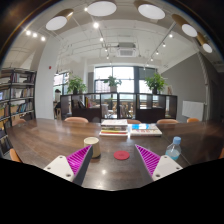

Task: Pour water

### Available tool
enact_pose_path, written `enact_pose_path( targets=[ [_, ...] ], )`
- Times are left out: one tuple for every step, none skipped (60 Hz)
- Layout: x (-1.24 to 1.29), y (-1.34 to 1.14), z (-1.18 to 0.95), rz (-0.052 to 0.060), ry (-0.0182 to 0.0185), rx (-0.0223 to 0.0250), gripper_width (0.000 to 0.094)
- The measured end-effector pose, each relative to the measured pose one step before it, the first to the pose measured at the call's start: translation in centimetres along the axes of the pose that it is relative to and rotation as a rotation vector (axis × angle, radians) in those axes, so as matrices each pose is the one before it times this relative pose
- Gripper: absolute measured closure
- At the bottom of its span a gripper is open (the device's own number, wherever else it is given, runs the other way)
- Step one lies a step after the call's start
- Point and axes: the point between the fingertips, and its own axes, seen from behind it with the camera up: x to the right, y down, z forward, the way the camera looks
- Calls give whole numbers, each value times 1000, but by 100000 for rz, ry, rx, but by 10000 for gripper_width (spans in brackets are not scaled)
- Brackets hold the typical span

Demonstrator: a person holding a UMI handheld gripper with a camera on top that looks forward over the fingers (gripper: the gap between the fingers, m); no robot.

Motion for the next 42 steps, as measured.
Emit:
enact_pose_path(
  targets=[
    [202, 90, 9, -244, 356, -49, 86],
    [276, 126, 0, -148, 474, 10, 89],
    [322, 147, -7, -116, 419, 212, 85],
    [299, 199, -2, -175, 231, 304, 86],
    [386, 266, -2, -255, 254, 288, 88],
    [473, 359, 22, -255, 395, 138, 86],
    [254, -15, 79, -186, 617, -80, 88],
    [1352, 1479, 125, -88, 736, -66, 88],
    [769, 679, 43, 145, 825, -170, 89],
    [785, 606, 4, 200, 860, -243, 89],
    [814, 608, 89, 228, 862, -237, 90],
    [794, 676, 132, 261, 1016, -236, 90],
    [915, 558, 56, 382, 1174, -329, 91],
    [917, 482, 76, 463, 1302, -321, 91],
    [952, 397, 56, 527, 1347, -292, 91],
    [957, 376, 61, 517, 1345, -175, 89],
    [949, 318, 158, 452, 1284, -94, 90],
    [885, 299, 152, 511, 1212, -78, 83],
    [888, 291, 159, 474, 1171, -182, 84],
    [896, 250, 121, 542, 1276, -298, 88],
    [837, 216, 202, 568, 1364, -163, 85],
    [817, 150, 230, 454, 1308, 13, 86],
    [741, 77, 214, 322, 1109, 51, 98],
    [695, 126, 217, 268, 1070, -127, 89],
    [767, 112, 209, 285, 1173, -200, 92],
    [703, 93, 258, 270, 1221, -116, 100],
    [676, 33, 208, 231, 1169, -27, 98],
    [572, 30, 278, 153, 962, -28, 94],
    [545, 41, 320, 182, 743, -57, 100],
    [509, 5, 309, 189, 633, -89, 91],
    [410, -12, 370, 173, 451, -13, 94],
    [326, -24, 415, 125, 303, 28, 94],
    [306, -15, 382, 205, 190, 77, 93],
    [314, 20, 435, 226, 163, 69, 95],
    [241, 17, 392, 203, 171, -35, 94],
    [220, 41, 470, 98, 101, -119, 96],
    [130, -2, 521, -62, -139, -79, 95],
    [64, 15, 517, -82, -353, -34, 94],
    [86, -42, 468, -86, -417, 80, 95],
    [97, -65, 457, -154, -253, 125, 94],
    [121, -53, 436, -282, -49, 69, 96],
    [166, -60, 447, -341, 95, 14, 97]
  ],
)
